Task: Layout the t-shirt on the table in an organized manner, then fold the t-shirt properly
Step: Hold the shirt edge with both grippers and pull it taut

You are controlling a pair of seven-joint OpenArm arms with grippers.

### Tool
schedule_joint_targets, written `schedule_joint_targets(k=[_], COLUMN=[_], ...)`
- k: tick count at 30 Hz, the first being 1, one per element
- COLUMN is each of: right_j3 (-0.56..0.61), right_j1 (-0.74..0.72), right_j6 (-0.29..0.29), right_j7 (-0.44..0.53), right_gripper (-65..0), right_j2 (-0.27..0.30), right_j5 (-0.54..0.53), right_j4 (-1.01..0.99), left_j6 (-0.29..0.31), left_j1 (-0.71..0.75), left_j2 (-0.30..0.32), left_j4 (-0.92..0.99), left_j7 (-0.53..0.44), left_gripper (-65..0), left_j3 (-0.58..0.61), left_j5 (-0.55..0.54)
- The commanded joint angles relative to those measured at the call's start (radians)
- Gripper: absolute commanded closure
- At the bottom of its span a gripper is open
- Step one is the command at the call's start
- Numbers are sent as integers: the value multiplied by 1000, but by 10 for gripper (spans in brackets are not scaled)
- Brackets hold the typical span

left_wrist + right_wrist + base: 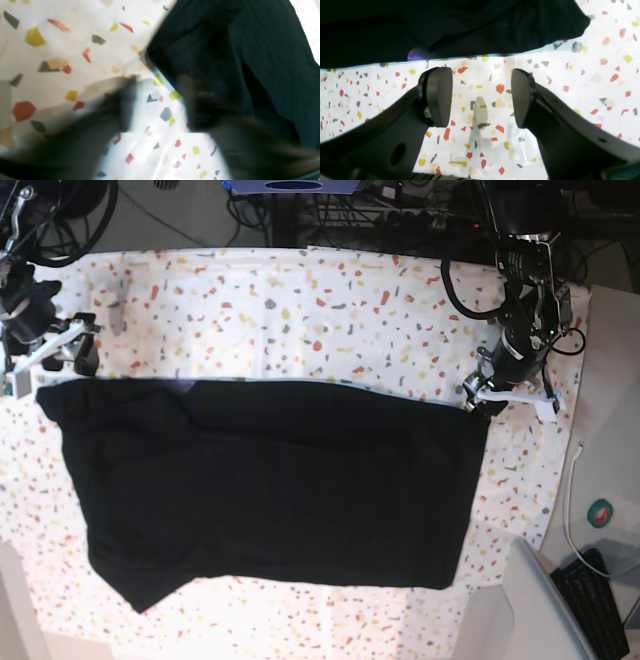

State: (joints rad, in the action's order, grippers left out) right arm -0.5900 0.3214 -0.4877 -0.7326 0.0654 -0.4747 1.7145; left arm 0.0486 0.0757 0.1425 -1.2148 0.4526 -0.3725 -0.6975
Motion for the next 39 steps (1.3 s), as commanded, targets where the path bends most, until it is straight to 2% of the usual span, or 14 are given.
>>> schedule_joint_targets(k=[1, 2, 4, 7, 14, 16, 17, 19, 20, 23, 26, 30, 39], right_j3=[-2, -2, -2, -3, -6, -8, -9, -34, -60, -141, -215, -232, -230], right_j1=[-8, -9, -9, -9, -12, -14, -14, -15, -24, -75, -149, -230, -347], right_j6=[-6, -6, -6, -6, -7, -7, -7, -7, -7, -7, -7, -7, -7], right_j7=[21, 21, 21, 21, 40, 86, 109, 144, 153, 140, 112, 106, 112], right_gripper=[-339, -339, -339, -341, -341, -341, -341, -341, -345, -348, -366, -410, -405], right_j2=[9, 9, 9, 9, 9, 9, 9, 9, 4, -12, -8, 32, 77], right_j5=[-17, -17, -17, -17, -17, -17, -20, -22, -26, -98, -151, -155, -152], right_j4=[15, 15, 15, 14, -80, -126, -150, -189, -207, -296, -425, -583, -776], left_j6=[3, 3, 4, 4, 7, 41, 58, 66, 66, 66, 67, 67, 67], left_j1=[-7, -7, -9, -27, -133, -132, -127, -109, -96, -73, -53, -34, -24], left_j2=[13, 10, 9, -10, -22, -34, -39, -34, -33, -33, -33, -33, -33], left_j4=[-13, -13, -13, 0, 166, 160, 151, 143, 138, 135, 123, 94, 71], left_j7=[-22, -22, -24, -24, -25, -25, -25, -24, -24, -24, -24, -22, -16], left_gripper=[-416, -476, -543, -553, -550, -502, -449, -316, -229, -3, 0, 0, 0], left_j3=[-6, -6, -6, -6, 5, 0, -6, -18, -30, -64, -76, -82, -82], left_j5=[-6, -6, -6, -6, -6, -6, -6, -6, -6, -6, -6, -6, -6])
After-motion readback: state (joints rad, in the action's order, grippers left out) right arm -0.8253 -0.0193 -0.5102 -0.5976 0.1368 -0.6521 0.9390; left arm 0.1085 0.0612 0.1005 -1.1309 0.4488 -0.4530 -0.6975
